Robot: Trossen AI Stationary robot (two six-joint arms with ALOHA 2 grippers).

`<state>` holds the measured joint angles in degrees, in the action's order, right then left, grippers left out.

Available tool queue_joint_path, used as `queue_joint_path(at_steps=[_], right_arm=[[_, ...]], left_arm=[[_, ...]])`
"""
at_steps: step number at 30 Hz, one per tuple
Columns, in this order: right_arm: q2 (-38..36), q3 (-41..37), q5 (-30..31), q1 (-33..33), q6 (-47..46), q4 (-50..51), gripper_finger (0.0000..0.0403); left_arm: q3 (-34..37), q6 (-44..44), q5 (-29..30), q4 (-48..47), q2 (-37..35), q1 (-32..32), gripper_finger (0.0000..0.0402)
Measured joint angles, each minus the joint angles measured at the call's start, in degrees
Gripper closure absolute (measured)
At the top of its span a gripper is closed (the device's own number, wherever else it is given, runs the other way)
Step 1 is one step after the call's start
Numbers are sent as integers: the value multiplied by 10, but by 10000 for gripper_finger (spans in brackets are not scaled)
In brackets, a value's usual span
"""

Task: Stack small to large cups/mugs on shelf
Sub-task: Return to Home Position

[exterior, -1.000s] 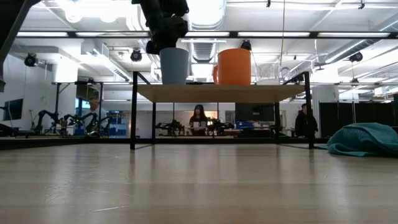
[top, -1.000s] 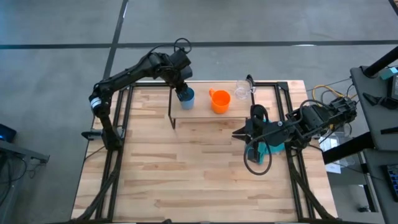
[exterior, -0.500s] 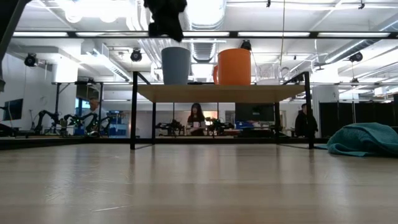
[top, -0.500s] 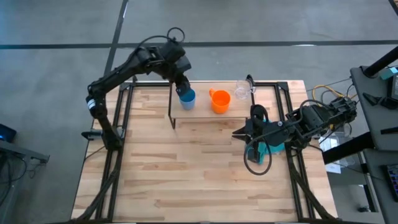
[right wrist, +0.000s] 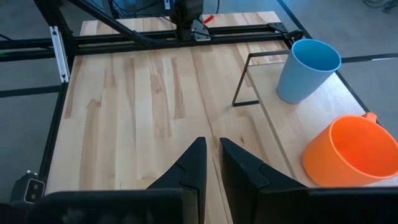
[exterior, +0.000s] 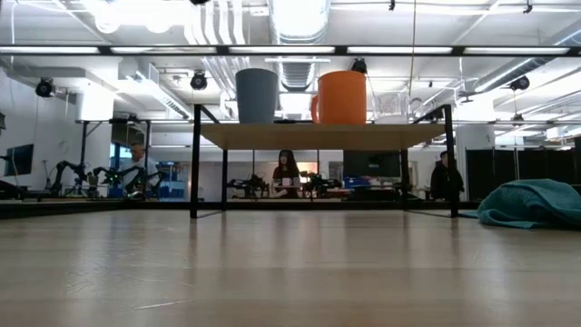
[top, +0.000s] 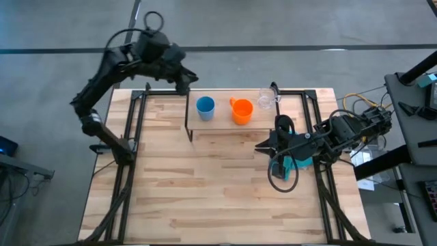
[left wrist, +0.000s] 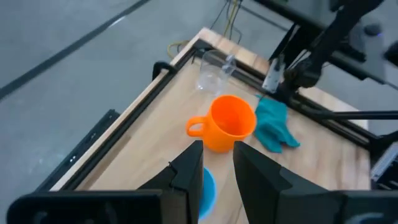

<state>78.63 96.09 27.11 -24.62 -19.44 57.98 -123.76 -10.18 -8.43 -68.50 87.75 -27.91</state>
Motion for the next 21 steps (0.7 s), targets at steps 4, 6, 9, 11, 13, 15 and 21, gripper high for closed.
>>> queue_joint_path(at_steps=[4, 6, 9, 11, 13, 15, 21], right_arm=[[0, 0, 0, 0, 1, 0, 365], [0, 0, 0, 0, 1, 0, 365], [0, 0, 0, 0, 1, -1, 365], [0, 0, 0, 4, -2, 3, 365], [0, 0, -1, 12, -18, 10, 365], [0, 0, -5, 22, -42, 29, 365], [4, 0, -12, 46, -63, 61, 364]], left_arm=[[12, -9, -4, 0, -38, 2, 326], [18, -15, -9, 1, -54, 3, 326], [19, -15, -21, 5, -67, 3, 326], [19, -15, -35, 2, -70, 3, 326], [19, -15, -50, 2, -71, 3, 326], [19, -15, -59, 2, -70, 3, 326], [19, -10, -63, 2, -56, 3, 326]])
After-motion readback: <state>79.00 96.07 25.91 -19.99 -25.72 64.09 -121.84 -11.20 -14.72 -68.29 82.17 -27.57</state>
